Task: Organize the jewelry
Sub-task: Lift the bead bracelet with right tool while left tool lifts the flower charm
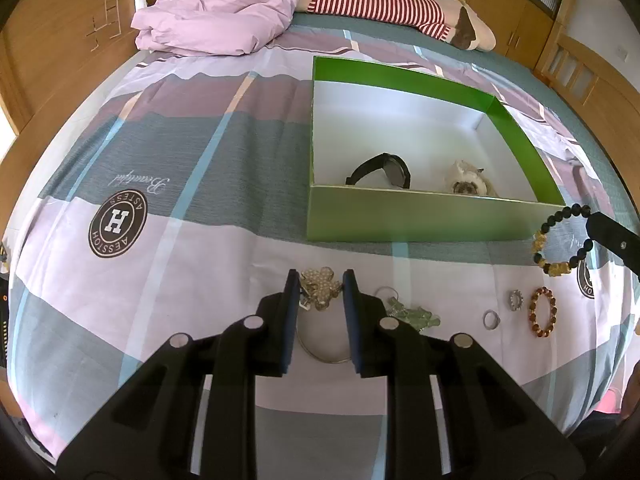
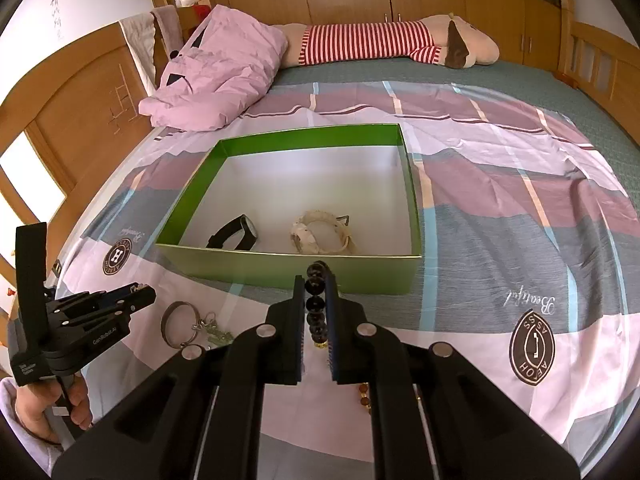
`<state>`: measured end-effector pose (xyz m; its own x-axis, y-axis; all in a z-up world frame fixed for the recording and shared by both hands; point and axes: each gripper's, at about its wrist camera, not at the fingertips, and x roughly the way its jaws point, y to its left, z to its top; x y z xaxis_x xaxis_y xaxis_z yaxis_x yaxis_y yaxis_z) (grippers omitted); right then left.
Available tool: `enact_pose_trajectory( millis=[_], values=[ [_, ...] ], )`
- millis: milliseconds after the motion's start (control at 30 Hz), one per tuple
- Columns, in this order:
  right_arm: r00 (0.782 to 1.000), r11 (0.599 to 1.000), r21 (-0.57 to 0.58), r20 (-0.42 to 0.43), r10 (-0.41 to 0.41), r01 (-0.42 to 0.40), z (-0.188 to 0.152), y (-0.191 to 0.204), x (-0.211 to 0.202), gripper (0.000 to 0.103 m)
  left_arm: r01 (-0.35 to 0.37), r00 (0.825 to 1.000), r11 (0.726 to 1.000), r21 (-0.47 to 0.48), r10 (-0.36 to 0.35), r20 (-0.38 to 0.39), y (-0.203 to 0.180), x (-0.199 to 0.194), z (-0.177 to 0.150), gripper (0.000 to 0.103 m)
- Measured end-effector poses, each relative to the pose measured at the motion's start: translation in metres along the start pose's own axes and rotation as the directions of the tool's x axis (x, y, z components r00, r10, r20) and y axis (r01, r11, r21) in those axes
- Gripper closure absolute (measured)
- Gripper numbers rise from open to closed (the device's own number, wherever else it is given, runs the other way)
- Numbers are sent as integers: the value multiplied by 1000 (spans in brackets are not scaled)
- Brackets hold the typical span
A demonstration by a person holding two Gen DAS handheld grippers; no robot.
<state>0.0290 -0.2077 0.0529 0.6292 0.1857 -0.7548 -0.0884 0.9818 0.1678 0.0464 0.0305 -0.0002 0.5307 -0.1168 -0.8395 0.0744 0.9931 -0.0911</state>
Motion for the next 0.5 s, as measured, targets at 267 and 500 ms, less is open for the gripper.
enact_pose_trajectory(
  millis=[267, 500],
  values=[
    [1000, 1000, -15, -11, 4, -4, -2, 5, 4, 94, 0, 1000, 1000, 0, 0, 5, 0, -1, 0, 82],
    [1000, 1000, -17, -26, 4, -5, -4, 6, 8, 94, -1, 1000, 1000, 6, 1, 5, -2, -1, -1, 82]
  ],
)
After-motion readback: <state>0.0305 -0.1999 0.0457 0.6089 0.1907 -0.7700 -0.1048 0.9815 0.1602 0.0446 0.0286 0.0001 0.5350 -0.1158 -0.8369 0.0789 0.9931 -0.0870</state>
